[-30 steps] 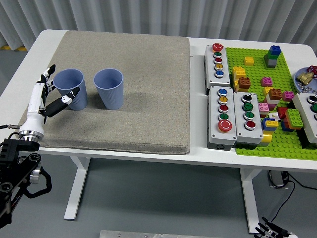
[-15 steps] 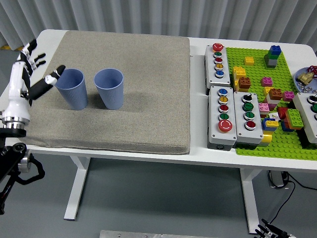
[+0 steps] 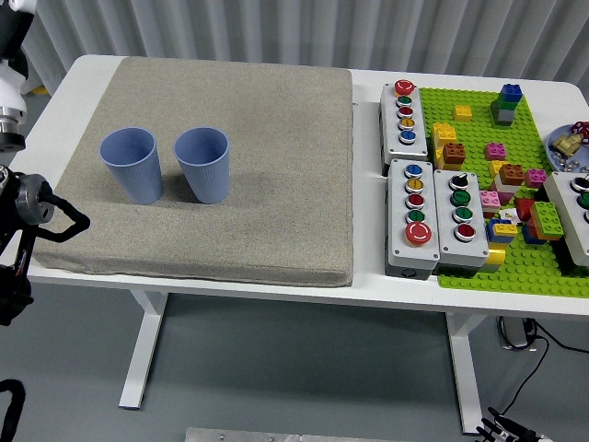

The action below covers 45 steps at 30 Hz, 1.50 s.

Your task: Pick cup pour cup place

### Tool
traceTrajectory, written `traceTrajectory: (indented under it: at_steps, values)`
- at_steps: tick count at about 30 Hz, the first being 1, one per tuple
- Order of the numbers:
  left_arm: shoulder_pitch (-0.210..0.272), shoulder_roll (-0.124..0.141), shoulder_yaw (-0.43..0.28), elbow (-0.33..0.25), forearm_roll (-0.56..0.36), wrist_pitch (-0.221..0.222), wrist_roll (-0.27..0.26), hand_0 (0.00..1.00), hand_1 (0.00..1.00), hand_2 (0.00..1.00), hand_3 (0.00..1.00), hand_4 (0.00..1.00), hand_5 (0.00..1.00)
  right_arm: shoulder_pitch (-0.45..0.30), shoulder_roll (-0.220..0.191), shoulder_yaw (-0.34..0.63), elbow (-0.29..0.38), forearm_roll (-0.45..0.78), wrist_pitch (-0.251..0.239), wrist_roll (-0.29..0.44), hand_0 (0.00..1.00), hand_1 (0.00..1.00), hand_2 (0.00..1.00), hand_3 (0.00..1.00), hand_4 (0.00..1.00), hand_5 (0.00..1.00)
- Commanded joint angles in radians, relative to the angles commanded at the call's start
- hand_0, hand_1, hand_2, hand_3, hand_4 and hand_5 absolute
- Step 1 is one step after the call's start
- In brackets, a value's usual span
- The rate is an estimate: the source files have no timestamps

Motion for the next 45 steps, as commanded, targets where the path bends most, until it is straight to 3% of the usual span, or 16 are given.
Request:
traceTrajectory:
  at_steps: [2, 4, 12, 30, 45]
  values:
    - [-0.026, -0.039, -0.058, 0.043, 0.016, -0.04, 0.025, 0.633, 0.619, 0.705, 0.729, 0.78, 0.998, 0.003, 0.003, -0.003, 0.0, 0.006, 0.0, -0.001, 0.765, 0.694, 0.726, 0.618, 0.227, 0.15]
    - [-0.035, -0.055, -0.108, 0.083, 0.032, -0.073, 0.036, 0.633, 0.619, 0.705, 0.729, 0.78, 0.998, 0.006, 0.003, -0.003, 0.0, 0.009, 0.001, -0.002, 0.765, 0.694, 0.726, 0.618, 0.227, 0.15]
    - [-0.033, -0.055, -0.177, 0.175, 0.054, -0.131, 0.022, 0.642, 0.637, 0.72, 0.746, 0.778, 0.998, 0.015, 0.002, 0.013, 0.0, -0.004, 0.008, -0.013, 0.765, 0.697, 0.726, 0.618, 0.226, 0.15]
    - [-0.02, -0.042, -0.236, 0.19, 0.078, -0.116, 0.013, 0.647, 0.646, 0.734, 0.762, 0.772, 0.998, 0.014, 0.0, 0.015, 0.0, -0.005, 0.006, -0.008, 0.765, 0.697, 0.726, 0.618, 0.223, 0.146]
    - [-0.025, -0.049, -0.249, 0.18, 0.074, -0.1, 0.011, 0.647, 0.645, 0.736, 0.769, 0.766, 0.998, 0.017, 0.003, 0.013, 0.0, 0.0, 0.009, -0.011, 0.764, 0.712, 0.737, 0.608, 0.221, 0.147]
